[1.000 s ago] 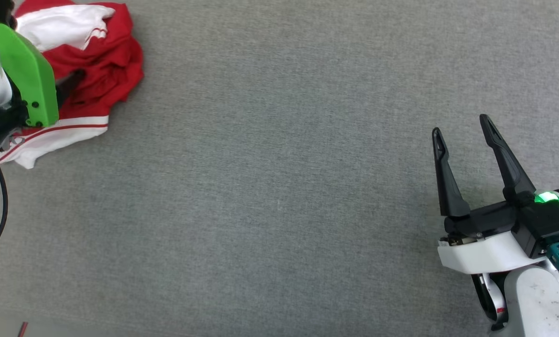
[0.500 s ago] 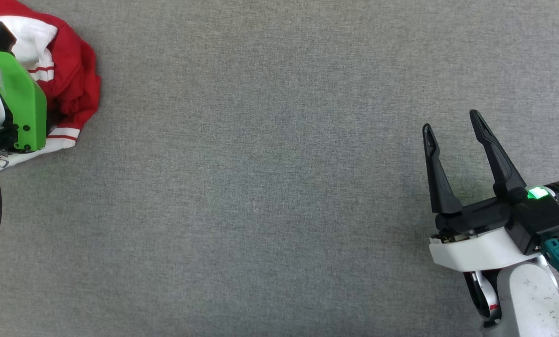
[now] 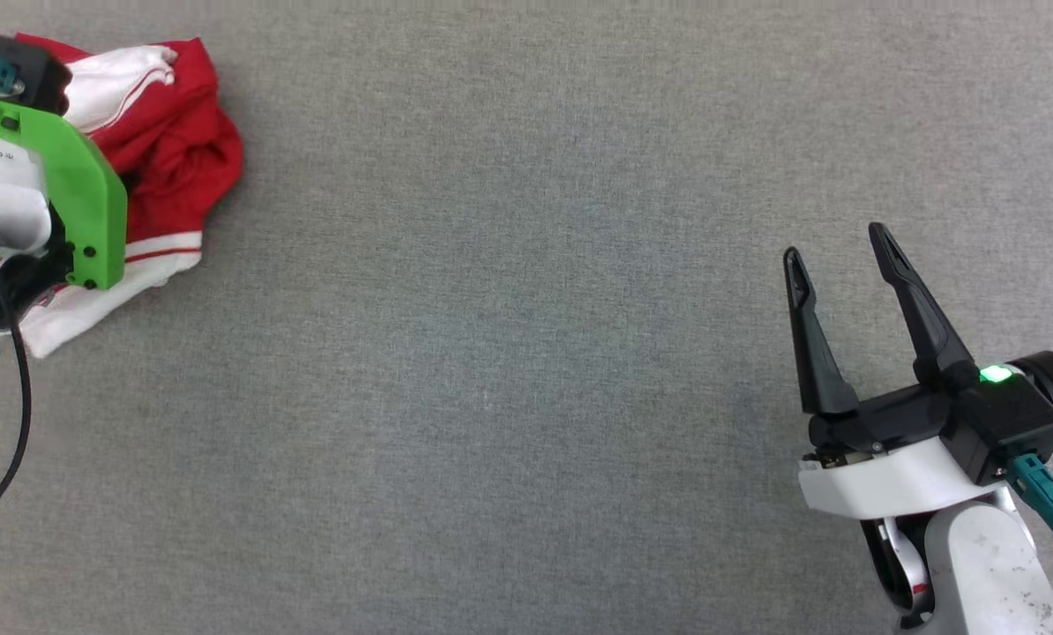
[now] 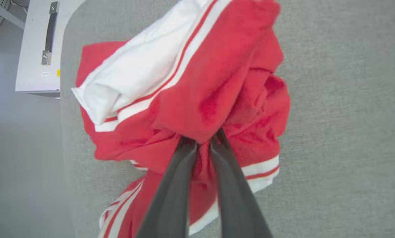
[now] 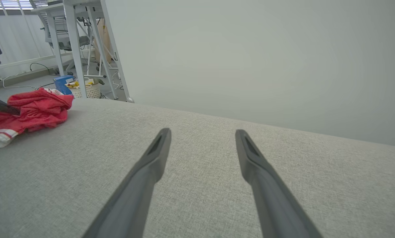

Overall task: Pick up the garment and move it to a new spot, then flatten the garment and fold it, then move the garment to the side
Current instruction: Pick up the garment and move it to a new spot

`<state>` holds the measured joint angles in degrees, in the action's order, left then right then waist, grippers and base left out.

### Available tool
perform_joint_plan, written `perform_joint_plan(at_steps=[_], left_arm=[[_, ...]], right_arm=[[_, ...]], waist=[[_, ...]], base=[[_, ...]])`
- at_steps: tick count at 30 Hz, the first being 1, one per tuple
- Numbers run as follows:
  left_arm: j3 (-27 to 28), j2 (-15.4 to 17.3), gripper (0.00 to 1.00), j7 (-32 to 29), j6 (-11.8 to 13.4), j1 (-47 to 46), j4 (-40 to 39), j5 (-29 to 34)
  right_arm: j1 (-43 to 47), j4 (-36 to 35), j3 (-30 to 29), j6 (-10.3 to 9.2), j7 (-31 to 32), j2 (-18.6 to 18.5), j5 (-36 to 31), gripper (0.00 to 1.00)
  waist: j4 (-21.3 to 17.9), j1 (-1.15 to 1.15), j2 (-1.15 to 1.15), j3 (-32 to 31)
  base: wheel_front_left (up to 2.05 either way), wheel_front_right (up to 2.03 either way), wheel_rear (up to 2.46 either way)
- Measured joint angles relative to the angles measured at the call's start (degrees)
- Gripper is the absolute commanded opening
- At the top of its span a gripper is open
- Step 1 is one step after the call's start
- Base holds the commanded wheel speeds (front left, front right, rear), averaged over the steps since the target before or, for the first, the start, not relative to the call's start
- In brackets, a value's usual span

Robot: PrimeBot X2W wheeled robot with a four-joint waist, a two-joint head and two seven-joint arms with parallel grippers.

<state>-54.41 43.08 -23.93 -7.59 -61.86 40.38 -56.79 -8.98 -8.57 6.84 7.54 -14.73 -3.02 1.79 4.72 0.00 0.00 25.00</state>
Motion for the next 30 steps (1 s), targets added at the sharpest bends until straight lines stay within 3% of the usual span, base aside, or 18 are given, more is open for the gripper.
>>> perform_joint_plan(at_steps=[7,13,21,30], left_arm=[[-4.0,-0.2,0.0,7.0,0.0,-5.8,-6.1,2.4],[-7.8,-3.4,0.0,9.8,0.0,-10.4,-11.1,4.7],[-13.5,-10.9,0.0,11.9,0.0,-17.1,-15.9,7.5],[-18.3,-20.6,0.0,13.1,0.0,-16.9,-18.1,10.2]], right_arm=[[2.5,0.4,-0.4,0.0,0.0,0.1,0.8,1.0],[3.1,0.3,-0.7,0.0,0.0,0.2,2.6,1.0],[3.5,0.2,-0.7,0.0,0.0,0.2,4.8,1.0],[4.2,0.1,-1.9,0.0,0.0,0.2,6.9,1.0]], waist=[[0.1,0.0,0.0,-4.5],[-0.7,0.0,0.0,-7.3],[-4.8,0.0,0.0,-8.5],[-10.2,0.0,0.0,-8.5]], base=[[0.0,0.0,0.0],[0.0,0.0,0.0],[0.0,0.0,0.0],[0.0,0.0,0.0]])
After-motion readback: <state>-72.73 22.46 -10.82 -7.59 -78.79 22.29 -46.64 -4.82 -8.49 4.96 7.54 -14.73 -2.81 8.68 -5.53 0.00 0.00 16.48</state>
